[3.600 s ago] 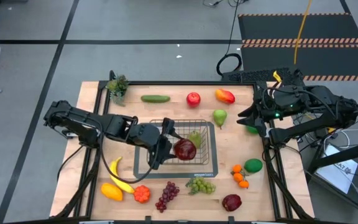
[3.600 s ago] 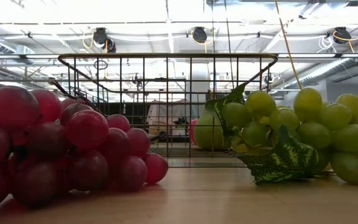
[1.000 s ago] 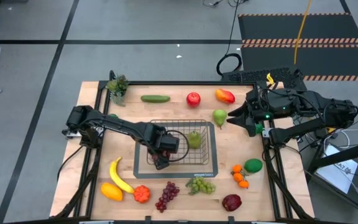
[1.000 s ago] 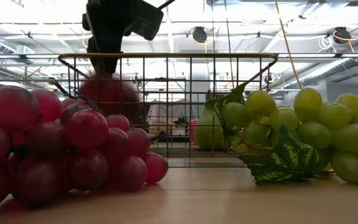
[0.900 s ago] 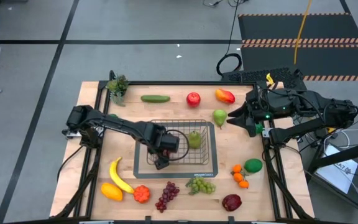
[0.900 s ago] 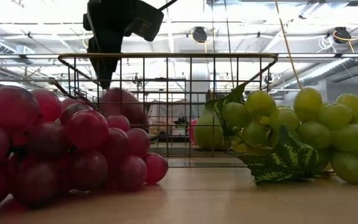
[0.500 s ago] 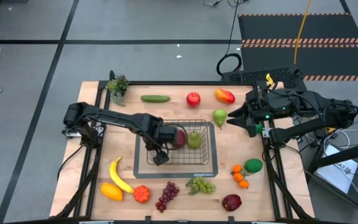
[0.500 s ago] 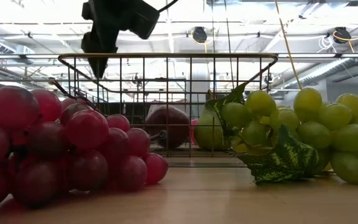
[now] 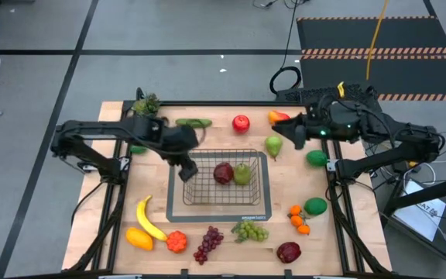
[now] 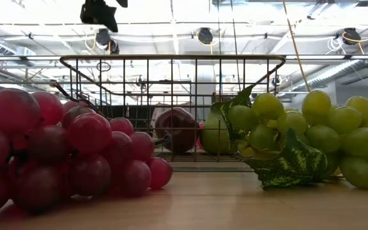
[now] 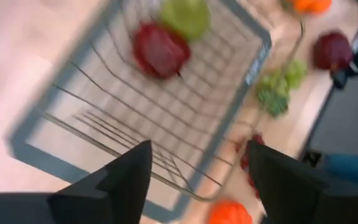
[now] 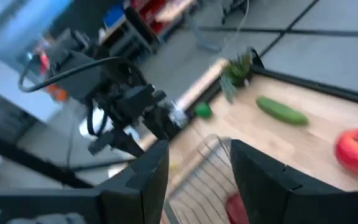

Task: Build produce basket
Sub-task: Put the green pear into the gold wire basket

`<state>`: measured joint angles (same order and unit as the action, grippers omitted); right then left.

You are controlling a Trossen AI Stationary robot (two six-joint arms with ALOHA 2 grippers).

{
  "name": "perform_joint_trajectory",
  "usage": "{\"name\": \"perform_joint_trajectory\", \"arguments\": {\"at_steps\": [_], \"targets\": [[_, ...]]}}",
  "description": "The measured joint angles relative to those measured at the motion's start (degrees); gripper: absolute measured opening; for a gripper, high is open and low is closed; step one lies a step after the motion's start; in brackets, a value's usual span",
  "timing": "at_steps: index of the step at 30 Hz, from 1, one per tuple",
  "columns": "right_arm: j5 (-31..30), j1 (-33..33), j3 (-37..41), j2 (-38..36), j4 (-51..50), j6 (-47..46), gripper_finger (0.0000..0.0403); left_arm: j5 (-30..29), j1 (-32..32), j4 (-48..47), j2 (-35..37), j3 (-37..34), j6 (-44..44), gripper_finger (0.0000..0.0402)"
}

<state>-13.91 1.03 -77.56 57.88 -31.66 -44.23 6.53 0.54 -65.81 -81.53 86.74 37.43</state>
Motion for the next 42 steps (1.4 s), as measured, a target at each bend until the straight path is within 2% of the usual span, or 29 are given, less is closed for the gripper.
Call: {"name": "perform_joint_trajectory", "arguments": {"at_steps": [7, 11, 16, 19, 22, 28, 36, 38, 42], "targets": [[0.0, 3.6, -1.0, 7.2, 10.4, -0.1, 0.0164, -9.8, 2.7, -0.1, 6.5, 0.0, -5.7, 0.0208], [0.6, 5.2, -3.3, 12.1, 11.2, 1.4, 0.0164, -13.5, 4.2, -0.1, 8.7, 0.0, -5.7, 0.0186], [6.6, 9.0, -4.4, 16.4, 14.1, 10.8, 0.0164, -14.7, 5.0, 0.0, 9.6, 0.0, -3.0, 0.0163], [11.2, 12.2, -4.5, 18.0, 17.7, 20.3, 0.0164, -14.7, 5.0, 0.0, 9.6, 0.0, -2.6, 0.0152], [12.6, 15.9, -4.5, 19.3, 17.3, 28.6, 0.0164, -14.8, 5.0, 0.0, 9.6, 0.0, -2.6, 0.0145], [18.3, 23.1, -4.5, 20.0, 10.7, 30.4, 0.0164, -16.0, 5.0, 0.0, 9.5, 0.0, -3.0, 0.0141], [18.0, 30.0, -4.4, 19.6, -9.9, 35.8, 0.0164, -21.1, 5.0, 1.7, 9.5, 0.0, -5.7, 0.0137], [17.9, 31.3, -3.2, 19.7, -13.5, 32.9, 0.0164, -22.3, 5.0, 3.0, 9.5, 0.0, -5.7, 0.0136], [18.5, 32.8, 0.4, 19.2, -19.9, 21.3, 0.0164, -23.8, 5.0, 3.5, 9.5, 0.0, -5.8, 0.0138]]}}
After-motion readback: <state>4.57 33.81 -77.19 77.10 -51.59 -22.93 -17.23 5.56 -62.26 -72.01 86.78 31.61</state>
